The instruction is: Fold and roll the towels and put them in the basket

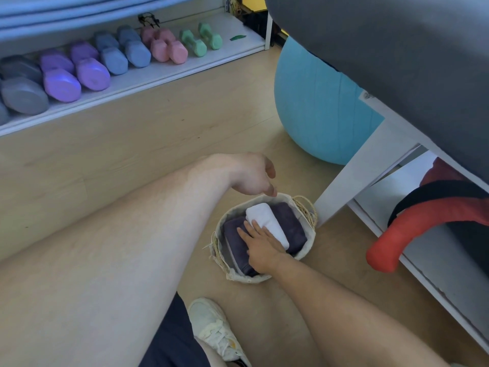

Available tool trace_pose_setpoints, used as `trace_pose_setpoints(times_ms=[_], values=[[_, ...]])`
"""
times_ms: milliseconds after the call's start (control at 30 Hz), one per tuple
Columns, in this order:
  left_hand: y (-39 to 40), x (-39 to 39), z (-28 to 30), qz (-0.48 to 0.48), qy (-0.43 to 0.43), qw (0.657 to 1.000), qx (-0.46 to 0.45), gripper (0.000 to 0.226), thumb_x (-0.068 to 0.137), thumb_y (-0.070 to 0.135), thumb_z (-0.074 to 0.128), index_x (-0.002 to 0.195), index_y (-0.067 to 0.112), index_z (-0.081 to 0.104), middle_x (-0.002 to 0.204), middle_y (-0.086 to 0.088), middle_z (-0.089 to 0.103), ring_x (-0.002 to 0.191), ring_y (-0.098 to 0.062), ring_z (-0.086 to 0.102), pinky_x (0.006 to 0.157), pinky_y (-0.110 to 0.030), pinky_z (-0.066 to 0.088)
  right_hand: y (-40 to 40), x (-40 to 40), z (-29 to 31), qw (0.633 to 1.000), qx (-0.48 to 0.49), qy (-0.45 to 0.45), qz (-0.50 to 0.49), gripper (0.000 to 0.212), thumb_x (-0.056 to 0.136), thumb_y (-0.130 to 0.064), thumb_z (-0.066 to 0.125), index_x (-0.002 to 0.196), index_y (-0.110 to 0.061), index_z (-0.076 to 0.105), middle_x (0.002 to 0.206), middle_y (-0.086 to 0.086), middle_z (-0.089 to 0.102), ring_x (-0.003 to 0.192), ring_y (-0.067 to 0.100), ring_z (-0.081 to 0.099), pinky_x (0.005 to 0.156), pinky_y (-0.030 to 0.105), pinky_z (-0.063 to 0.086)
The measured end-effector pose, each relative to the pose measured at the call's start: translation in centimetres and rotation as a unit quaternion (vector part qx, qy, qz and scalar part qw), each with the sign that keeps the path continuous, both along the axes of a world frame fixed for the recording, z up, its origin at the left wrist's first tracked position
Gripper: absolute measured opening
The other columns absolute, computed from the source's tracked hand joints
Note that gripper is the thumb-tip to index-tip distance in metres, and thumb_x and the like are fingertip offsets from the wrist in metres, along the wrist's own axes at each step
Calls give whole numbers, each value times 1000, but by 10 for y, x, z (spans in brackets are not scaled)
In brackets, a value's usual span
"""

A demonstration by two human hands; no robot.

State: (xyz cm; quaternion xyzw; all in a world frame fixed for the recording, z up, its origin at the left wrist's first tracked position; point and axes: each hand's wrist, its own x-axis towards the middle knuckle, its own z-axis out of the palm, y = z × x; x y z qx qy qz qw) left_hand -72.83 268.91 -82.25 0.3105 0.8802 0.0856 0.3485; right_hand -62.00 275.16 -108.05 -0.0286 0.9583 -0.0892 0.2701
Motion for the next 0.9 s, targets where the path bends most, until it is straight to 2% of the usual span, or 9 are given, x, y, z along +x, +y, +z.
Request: trace_pose_setpoints(times_ms=[100,200,267,333,400,467,600,767,900], values=[[3,0,1,-2,3,1000,6,57,92,42,69,143,24,52,139,2,59,125,-23,55,95,-29,43,0,5,7,994,-94,35,-42,62,106,-23,43,162,-24,17,170,-2,5,155,20,11,125,36,16],[5,1,2,-7,1,1000,11,57,93,42,68,144,24,51,139,3,59,125,-23,55,97,-31,44,5,0,19,957,-114,200,-179,45,105,-23,44,150,-26,43,155,-4,41,137,19,43,112,34,37],[6,2,3,-11,2,1000,9,57,93,43,68,144,25,50,139,3,59,125,-23,55,97,-31,44,16,-8,18,924,-89,233,-289,47,103,-28,49,149,-25,41,151,-1,44,135,23,44,108,38,42],[6,3,2,-14,6,1000,7,57,92,43,69,143,24,51,139,2,59,125,-24,55,95,-29,44,29,-13,9,920,-100,147,-348,62,100,-40,54,155,-27,27,157,2,36,140,29,39,111,46,40],[6,3,2,-14,9,1000,8,57,92,42,69,143,24,51,139,2,59,125,-24,55,94,-29,43,37,-10,-1,923,-149,59,-350,80,96,-47,60,160,-32,13,158,5,34,141,30,39,112,46,39],[6,2,2,-14,10,1000,9,58,92,42,69,144,23,51,139,2,59,125,-23,55,92,-28,43,40,-4,-8,926,-171,32,-334,91,93,-51,63,160,-37,4,154,8,38,137,29,43,110,43,40],[7,2,2,-18,7,1000,9,58,93,42,68,144,24,50,139,2,59,125,-23,55,94,-30,44,48,5,-13,938,-175,-7,-300,95,91,-50,67,160,-42,1,153,13,35,136,32,43,110,43,39],[11,4,4,-27,9,1000,4,58,93,42,68,145,24,49,139,2,58,125,-23,55,98,-32,45,56,11,-14,973,-119,-7,-199,97,92,-51,64,159,-41,-5,152,7,35,132,29,46,105,46,45],[15,6,4,-33,15,999,9,59,93,41,68,145,23,49,140,2,58,126,-23,54,99,-31,45,46,4,-14,963,-128,36,-236,94,93,-49,64,159,-41,-2,156,4,33,137,28,42,108,47,44]])
